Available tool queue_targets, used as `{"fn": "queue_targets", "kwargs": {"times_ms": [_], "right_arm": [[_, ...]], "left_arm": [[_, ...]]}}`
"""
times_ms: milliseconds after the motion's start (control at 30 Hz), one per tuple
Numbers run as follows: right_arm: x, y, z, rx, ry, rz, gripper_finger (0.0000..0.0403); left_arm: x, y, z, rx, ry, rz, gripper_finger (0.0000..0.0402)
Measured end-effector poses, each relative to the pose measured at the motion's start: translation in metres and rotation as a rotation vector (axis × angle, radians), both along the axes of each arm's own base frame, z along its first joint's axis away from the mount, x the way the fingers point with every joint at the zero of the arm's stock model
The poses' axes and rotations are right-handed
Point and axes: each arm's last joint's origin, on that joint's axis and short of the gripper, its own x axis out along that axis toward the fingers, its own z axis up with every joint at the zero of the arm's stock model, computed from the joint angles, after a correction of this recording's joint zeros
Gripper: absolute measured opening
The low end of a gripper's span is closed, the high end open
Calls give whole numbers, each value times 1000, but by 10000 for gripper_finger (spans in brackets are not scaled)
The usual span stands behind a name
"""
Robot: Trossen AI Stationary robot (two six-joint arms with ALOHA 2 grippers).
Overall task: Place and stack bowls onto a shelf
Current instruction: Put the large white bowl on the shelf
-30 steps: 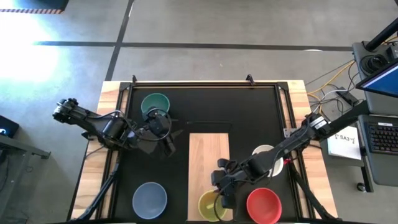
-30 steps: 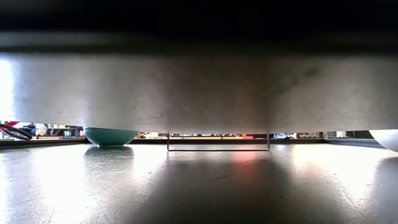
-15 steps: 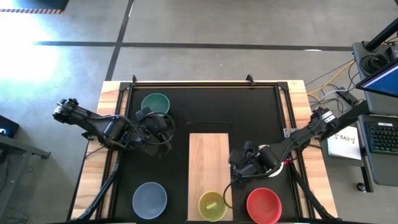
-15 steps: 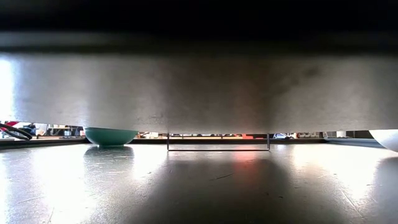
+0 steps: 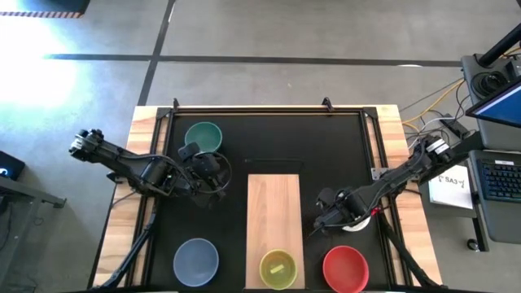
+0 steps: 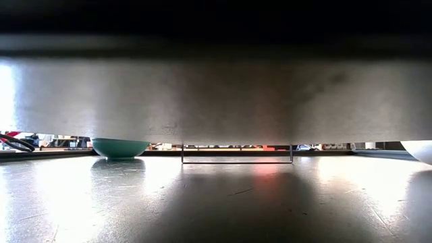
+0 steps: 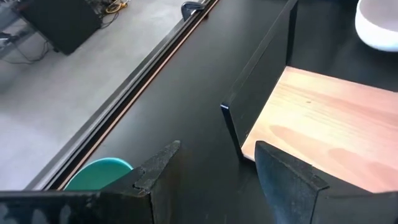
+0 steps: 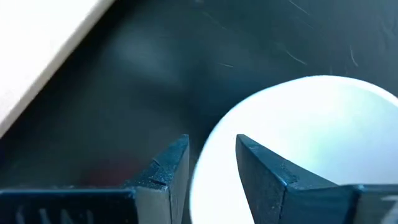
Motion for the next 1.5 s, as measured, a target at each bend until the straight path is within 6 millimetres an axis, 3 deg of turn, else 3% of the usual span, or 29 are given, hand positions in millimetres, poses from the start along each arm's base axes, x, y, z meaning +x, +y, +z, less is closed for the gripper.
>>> {"fn": "queue_targets", "kwargs": {"times_ms": [167, 300, 500, 600, 767, 933, 1033, 1167, 1367, 1500], "right_arm": [[-13, -8, -12, 10, -14, -67, 121], [-14, -9, -27, 55, -88, -58, 121], [-20, -12, -39, 39, -64, -53, 117], [-21, -12, -40, 36, -62, -31, 94], [-21, -13, -39, 26, -61, 13, 22], [-21, -12, -37, 45, -62, 36, 12], [-21, -11, -27, 91, -85, 78, 10], [-11, -5, 3, 112, -208, 260, 8], [12, 6, 51, -5, -390, 619, 8], [28, 15, 68, -178, -443, 947, 8]], "left_arm": [[0, 0, -2, 5, 6, 0, 185], [0, 1, -4, 22, -2, 21, 185], [-1, 1, -9, 32, -1, 37, 185], [-1, 2, -9, 34, 1, 38, 185], [-1, 2, -9, 36, 0, 39, 185], [-1, 2, -9, 43, 0, 41, 185], [-1, 2, -9, 45, 3, 39, 185], [-1, 2, -9, 53, 1, 42, 185], [-1, 2, -9, 68, -5, 51, 185], [-1, 2, -9, 67, -5, 51, 185]]}}
